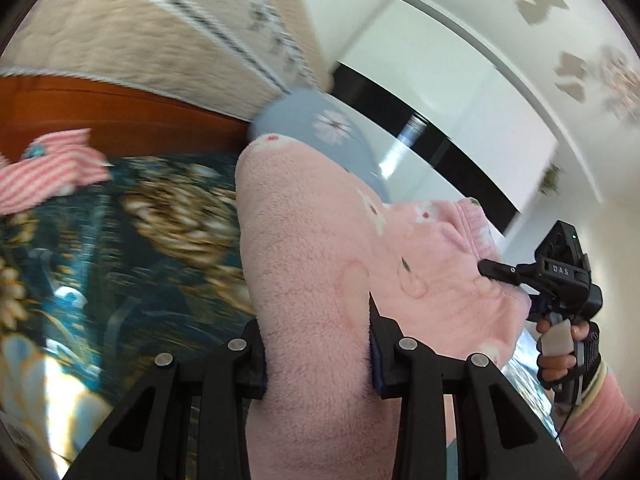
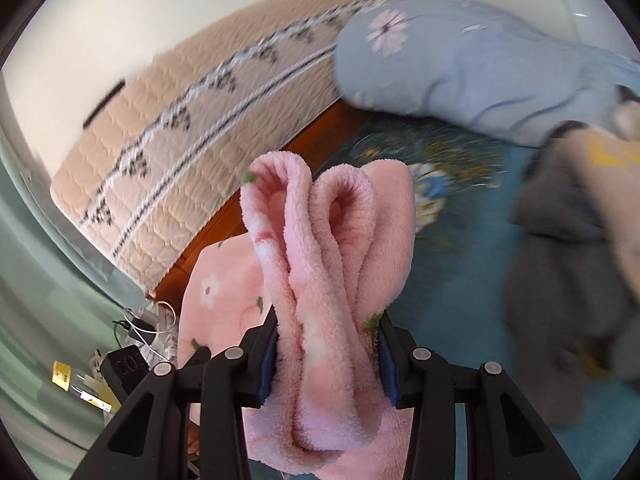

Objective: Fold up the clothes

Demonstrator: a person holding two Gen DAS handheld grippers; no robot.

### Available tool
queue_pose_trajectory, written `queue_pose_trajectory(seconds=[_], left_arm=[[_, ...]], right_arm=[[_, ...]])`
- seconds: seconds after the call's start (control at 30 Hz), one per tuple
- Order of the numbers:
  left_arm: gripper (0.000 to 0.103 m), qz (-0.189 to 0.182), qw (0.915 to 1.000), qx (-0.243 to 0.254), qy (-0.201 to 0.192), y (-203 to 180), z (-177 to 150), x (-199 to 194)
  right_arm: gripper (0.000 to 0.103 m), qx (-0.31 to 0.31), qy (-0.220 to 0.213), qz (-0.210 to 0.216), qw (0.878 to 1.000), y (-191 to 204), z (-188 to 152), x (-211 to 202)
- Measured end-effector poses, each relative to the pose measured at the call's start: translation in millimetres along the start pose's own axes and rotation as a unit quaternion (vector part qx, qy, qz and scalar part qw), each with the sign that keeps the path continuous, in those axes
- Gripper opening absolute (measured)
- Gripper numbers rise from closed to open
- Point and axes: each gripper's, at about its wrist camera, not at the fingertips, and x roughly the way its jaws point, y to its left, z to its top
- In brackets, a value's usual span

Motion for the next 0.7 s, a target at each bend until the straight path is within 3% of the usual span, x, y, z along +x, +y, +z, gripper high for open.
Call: queue_pose_trajectory(seconds=[0.17,0.43,0.7], left_arm=[[0.037,0.047,0.9982,-0.017,-0.032,41,8,4],[0.037,0.106,0.9896,-0.008,-0.097,68,26,7],[0.037,0.125,0.9899,-0.035,-0.056,89,24,31]], right_arm=[[0.044,-0.032,0.024,0.019,0.999,35,13,79],[0.044,-0.036,0.023,0.073,0.996,38,39,154],[0.044,-0.003,0.045,0.047,0.998,12,34,211]])
